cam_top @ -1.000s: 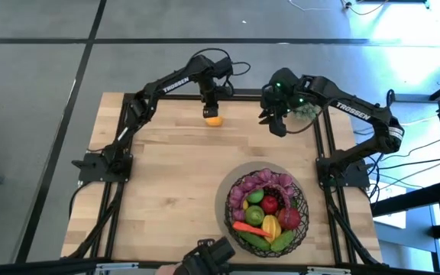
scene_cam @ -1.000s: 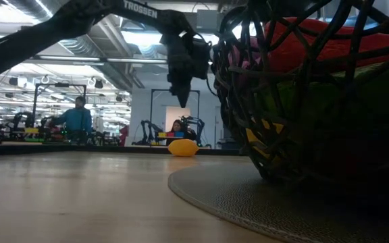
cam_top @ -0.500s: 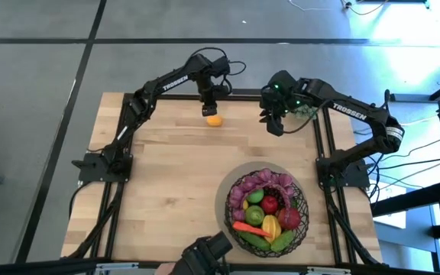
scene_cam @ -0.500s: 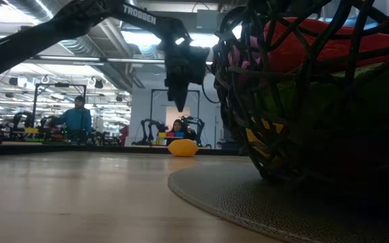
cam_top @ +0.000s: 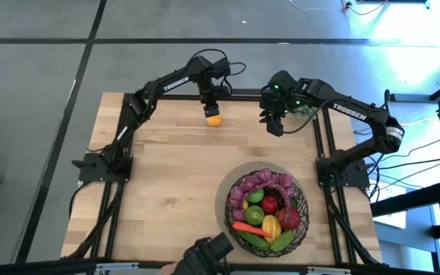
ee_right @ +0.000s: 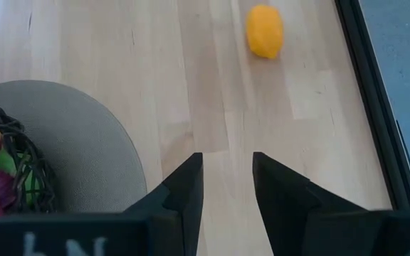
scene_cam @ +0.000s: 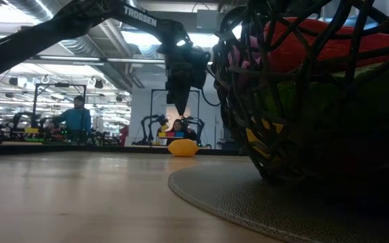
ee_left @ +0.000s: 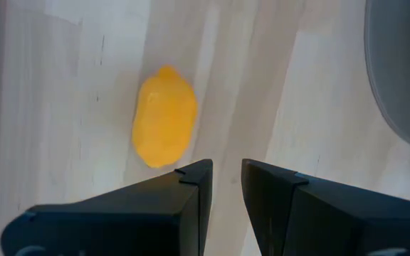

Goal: Build produce basket
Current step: Put the yellow lemon into the wire basket

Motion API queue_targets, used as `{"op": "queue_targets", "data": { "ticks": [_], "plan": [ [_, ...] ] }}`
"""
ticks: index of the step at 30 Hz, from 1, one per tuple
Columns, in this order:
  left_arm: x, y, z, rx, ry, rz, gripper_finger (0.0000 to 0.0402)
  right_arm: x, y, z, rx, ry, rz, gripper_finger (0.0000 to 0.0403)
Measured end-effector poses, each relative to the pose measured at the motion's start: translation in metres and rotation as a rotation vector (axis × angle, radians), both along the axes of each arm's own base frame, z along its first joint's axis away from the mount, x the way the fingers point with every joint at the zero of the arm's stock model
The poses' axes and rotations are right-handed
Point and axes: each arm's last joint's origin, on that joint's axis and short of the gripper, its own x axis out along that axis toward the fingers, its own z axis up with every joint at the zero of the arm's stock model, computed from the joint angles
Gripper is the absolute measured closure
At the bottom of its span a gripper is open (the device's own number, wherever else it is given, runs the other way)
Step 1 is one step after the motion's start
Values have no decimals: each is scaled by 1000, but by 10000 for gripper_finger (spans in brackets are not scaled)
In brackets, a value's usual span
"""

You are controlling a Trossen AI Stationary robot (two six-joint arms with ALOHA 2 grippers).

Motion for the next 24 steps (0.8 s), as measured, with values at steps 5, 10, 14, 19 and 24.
{"op": "queue_targets", "data": {
  "ticks": [5, 10, 14, 19, 24],
  "plan": [
    [1, 0, 0, -9, 5, 40, 335, 0, 0, 0, 0, 0, 0, 285],
    [1, 1, 0, -13, 12, 101, 335, 0, 0, 0, 0, 0, 0, 285],
    [1, 1, 0, -21, 9, 101, 334, 0, 0, 0, 0, 1, 0, 285],
    [1, 0, 0, -33, -6, 78, 305, 0, 0, 0, 0, 1, 0, 285],
    [2, 0, 0, -30, -19, 48, 243, 0, 0, 0, 0, 1, 0, 285]
  ]
}}
